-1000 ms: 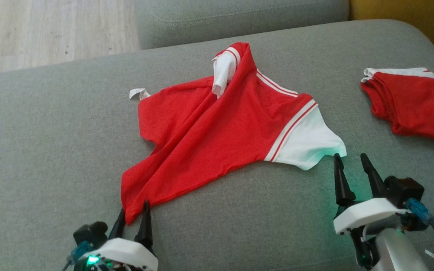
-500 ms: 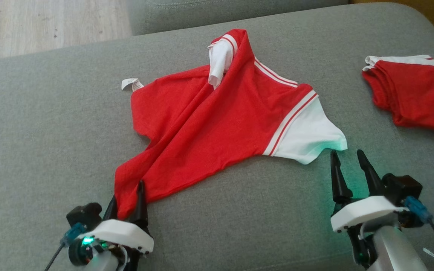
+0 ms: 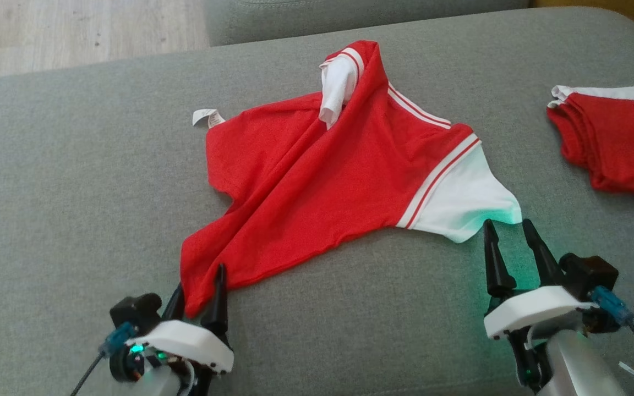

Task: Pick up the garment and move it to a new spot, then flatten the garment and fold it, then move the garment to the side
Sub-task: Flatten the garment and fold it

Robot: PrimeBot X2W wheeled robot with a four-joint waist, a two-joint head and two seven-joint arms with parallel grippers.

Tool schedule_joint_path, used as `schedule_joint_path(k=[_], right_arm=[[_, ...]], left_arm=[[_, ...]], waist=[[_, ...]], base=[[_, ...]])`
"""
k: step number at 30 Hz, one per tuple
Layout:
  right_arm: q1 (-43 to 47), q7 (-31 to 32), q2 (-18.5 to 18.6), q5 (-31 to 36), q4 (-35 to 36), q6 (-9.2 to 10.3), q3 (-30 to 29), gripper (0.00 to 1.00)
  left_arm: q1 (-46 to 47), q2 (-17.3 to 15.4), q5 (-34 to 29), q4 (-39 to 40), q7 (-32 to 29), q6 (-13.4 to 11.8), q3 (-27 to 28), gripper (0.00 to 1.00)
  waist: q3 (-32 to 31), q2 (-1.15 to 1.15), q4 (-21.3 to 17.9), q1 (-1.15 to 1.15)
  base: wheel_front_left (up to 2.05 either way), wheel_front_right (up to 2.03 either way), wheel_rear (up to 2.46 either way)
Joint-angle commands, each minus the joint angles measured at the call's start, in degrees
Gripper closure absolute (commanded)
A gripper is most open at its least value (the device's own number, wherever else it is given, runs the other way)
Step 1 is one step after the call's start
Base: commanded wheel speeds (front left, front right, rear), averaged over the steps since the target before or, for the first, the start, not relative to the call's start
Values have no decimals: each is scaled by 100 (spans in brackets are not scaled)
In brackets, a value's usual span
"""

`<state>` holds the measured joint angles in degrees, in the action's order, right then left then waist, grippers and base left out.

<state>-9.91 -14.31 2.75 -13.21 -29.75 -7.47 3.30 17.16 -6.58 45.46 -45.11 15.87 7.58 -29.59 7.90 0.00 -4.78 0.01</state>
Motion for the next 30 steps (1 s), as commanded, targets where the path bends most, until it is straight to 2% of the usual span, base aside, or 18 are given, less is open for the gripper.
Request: schedule_joint_path(k=[1,5,16,23,24,25,26,30], right_arm=[[-152,-69,12,-32,134,-2,127,0],[-148,-69,12,-39,106,-2,157,0],[-136,-69,12,75,67,-2,94,0],[-76,-69,12,92,43,-2,17,0],[-72,-69,12,91,41,-2,2,0],[-72,-69,12,91,39,-2,-12,0],[-74,-69,12,91,29,-2,-31,0],[-110,-69,12,148,-126,-2,-226,0]], left_arm=[[-215,-48,-74,-46,-87,-9,131,0],[-344,0,-197,-83,-87,-9,165,0],[-251,8,-443,-336,-87,-9,-185,0],[-395,-12,-348,-377,-87,-9,-231,0],[-394,-16,-345,-374,-87,-9,-228,8],[-387,-22,-357,-361,-87,-9,-214,42],[-382,-23,-367,-350,-87,-9,-206,100],[-365,-39,-427,-210,-87,-9,-152,100]], waist=[[-23,0,23,-1],[-78,0,24,-1],[-103,0,-48,-1],[-157,0,-19,-1],[-152,0,-5,-1],[-144,0,9,-1],[-137,0,22,-1],[-100,0,61,-1]], base=[[0,0,0],[0,0,0],[0,0,0],[0,0,0],[0,0,0],[0,0,0],[0,0,0],[0,0,0]])
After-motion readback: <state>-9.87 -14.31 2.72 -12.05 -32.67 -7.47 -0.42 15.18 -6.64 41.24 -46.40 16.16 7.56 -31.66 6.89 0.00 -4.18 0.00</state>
